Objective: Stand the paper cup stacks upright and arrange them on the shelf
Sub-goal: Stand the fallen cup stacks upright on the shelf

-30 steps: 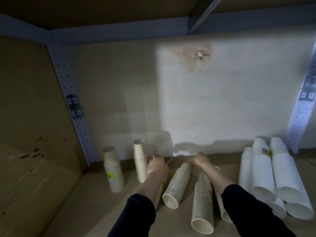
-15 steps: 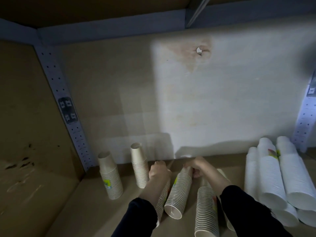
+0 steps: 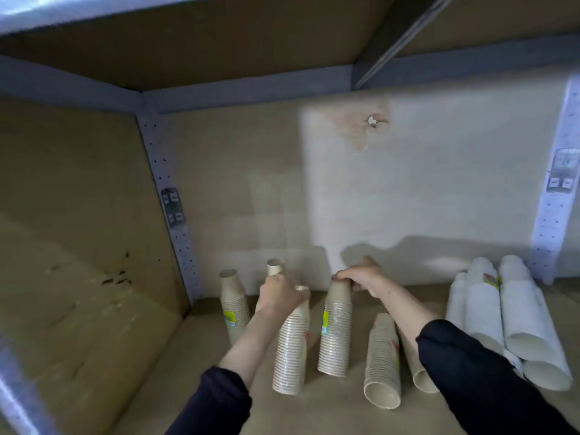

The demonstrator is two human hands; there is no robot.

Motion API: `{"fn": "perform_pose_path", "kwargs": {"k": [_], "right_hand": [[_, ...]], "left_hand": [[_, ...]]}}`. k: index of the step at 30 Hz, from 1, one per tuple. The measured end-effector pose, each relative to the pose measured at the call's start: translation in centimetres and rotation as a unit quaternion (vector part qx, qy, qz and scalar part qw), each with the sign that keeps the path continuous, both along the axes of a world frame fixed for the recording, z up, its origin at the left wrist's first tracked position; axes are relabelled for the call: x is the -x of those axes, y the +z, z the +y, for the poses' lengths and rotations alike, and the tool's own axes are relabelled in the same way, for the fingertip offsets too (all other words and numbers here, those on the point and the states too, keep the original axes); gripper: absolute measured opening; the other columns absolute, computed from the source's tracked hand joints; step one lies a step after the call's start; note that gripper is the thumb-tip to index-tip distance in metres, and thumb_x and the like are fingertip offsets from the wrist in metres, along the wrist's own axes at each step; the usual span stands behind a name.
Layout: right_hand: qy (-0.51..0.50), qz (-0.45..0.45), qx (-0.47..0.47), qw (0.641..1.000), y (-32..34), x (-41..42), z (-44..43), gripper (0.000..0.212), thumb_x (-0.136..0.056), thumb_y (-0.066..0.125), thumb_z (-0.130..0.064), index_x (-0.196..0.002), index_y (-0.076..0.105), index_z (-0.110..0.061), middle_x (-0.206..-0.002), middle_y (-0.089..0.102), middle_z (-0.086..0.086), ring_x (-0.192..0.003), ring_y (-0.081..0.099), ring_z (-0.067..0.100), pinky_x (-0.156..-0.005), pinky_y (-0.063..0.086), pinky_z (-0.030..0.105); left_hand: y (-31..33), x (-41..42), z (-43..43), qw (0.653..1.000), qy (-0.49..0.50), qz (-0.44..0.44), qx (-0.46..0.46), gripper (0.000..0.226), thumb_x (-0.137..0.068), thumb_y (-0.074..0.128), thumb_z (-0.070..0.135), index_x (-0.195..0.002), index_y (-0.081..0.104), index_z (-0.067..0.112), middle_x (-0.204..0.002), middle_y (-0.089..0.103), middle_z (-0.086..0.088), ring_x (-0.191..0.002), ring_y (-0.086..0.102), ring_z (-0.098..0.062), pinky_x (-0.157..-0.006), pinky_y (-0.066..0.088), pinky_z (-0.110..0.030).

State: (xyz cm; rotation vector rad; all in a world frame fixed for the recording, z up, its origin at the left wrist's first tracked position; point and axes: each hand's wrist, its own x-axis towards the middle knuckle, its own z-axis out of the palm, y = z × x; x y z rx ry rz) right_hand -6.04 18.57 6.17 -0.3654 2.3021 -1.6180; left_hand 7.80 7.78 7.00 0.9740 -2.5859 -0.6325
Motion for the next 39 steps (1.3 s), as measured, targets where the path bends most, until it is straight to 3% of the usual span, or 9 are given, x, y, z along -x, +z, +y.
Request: {"fn": "perform_pose_path", "kwargs": {"k": [2,7,11,16,20,23,28,33,39], "right_hand": [[0.01,0.026,-0.002,1.0,0.9,-1.2,-0.1,0.042,-0.061,0.081,-0.011,-0.093,0.055,-0.004,-0.091,0.056,0.01,-0.078,0.059,0.022,-0.05,0.048,0.026],[0.015,0.158,-0.048,0.986,2.3,-3.7,0.1,0.029,-0.067,0.078,-0.018,-0.088,0.073,0.002,-0.094,0.073,0.017,-0.092,0.068,0.023,-0.077,0.049,0.024],[0.011,0.21,-0.013,0.977,2.0,-5.4,0.0,0.025,-0.069,0.076,-0.011,-0.091,0.074,0.002,-0.097,0.074,0.018,-0.093,0.068,0.026,-0.062,0.036,0.015],[-0.004,0.265,-0.009,0.964,0.6,-6.7,0.1,0.025,-0.067,0.075,-0.006,-0.079,0.068,0.015,-0.09,0.069,0.031,-0.087,0.065,0.04,-0.069,0.039,0.03],[0.003,0.262,-0.025,0.965,-0.1,-7.2,0.0,0.03,-0.067,0.075,-0.006,-0.083,0.065,0.017,-0.096,0.068,0.031,-0.092,0.064,0.039,-0.074,0.041,0.031],[0.007,0.241,-0.02,0.97,-0.2,-7.6,-0.1,0.023,-0.067,0.076,-0.006,-0.087,0.072,0.005,-0.099,0.071,0.017,-0.094,0.065,0.029,-0.064,0.036,0.019],[0.031,0.211,-0.046,0.976,0.3,-7.5,-0.3,0.04,-0.07,0.075,-0.012,-0.108,0.067,-0.003,-0.115,0.065,0.013,-0.107,0.06,0.024,-0.076,0.033,0.016],[0.029,0.173,-0.052,0.983,0.8,-7.1,-0.2,0.045,-0.07,0.075,-0.008,-0.111,0.063,0.005,-0.119,0.064,0.017,-0.112,0.059,0.027,-0.091,0.044,0.027],[0.028,0.167,-0.071,0.983,1.2,-7.2,-0.4,0.038,-0.068,0.074,-0.008,-0.1,0.064,0.011,-0.113,0.065,0.022,-0.107,0.06,0.033,-0.089,0.049,0.036]], "left_hand": [[0.6,-1.9,-0.6,1.0,0.013,0.019,-0.01,0.043,-0.081,0.062,0.031,-0.104,0.065,-0.004,-0.112,0.066,-0.021,-0.111,0.059,-0.035,-0.091,0.047,-0.033],[1.8,-6.5,-2.5,0.995,0.037,0.09,-0.026,0.04,-0.079,0.065,0.024,-0.106,0.06,-0.005,-0.104,0.063,-0.018,-0.106,0.059,-0.033,-0.082,0.048,-0.033],[2.2,-9.6,-4.0,0.987,0.058,0.149,-0.015,0.047,-0.079,0.067,0.022,-0.117,0.055,-0.003,-0.114,0.064,-0.018,-0.111,0.058,-0.031,-0.09,0.049,-0.036],[1.7,-12.3,-5.3,0.979,0.085,0.181,-0.033,0.045,-0.077,0.071,0.022,-0.11,0.056,-0.005,-0.11,0.063,-0.019,-0.102,0.059,-0.031,-0.081,0.049,-0.035],[0.9,-13.4,-6.0,0.976,0.092,0.192,-0.047,0.045,-0.077,0.071,0.023,-0.113,0.057,-0.001,-0.113,0.062,-0.016,-0.102,0.059,-0.029,-0.077,0.046,-0.029],[0.4,-13.9,-6.5,0.976,0.095,0.191,-0.052,0.044,-0.077,0.072,0.023,-0.112,0.058,0.001,-0.112,0.063,-0.016,-0.103,0.06,-0.029,-0.08,0.048,-0.03],[-0.2,-14.2,-7.2,0.976,0.098,0.183,-0.069,0.04,-0.077,0.072,0.02,-0.108,0.059,0.0,-0.11,0.063,-0.018,-0.088,0.056,-0.023,-0.069,0.043,-0.027],[-0.8,-14.5,-7.9,0.977,0.1,0.175,-0.065,0.04,-0.077,0.072,0.019,-0.109,0.058,0.0,-0.108,0.064,-0.018,-0.085,0.052,-0.019,-0.067,0.041,-0.027],[-0.8,-14.8,-8.3,0.979,0.097,0.155,-0.087,0.034,-0.079,0.07,0.019,-0.104,0.052,0.004,-0.096,0.056,-0.01,-0.085,0.053,-0.021,-0.066,0.042,-0.029]]}}
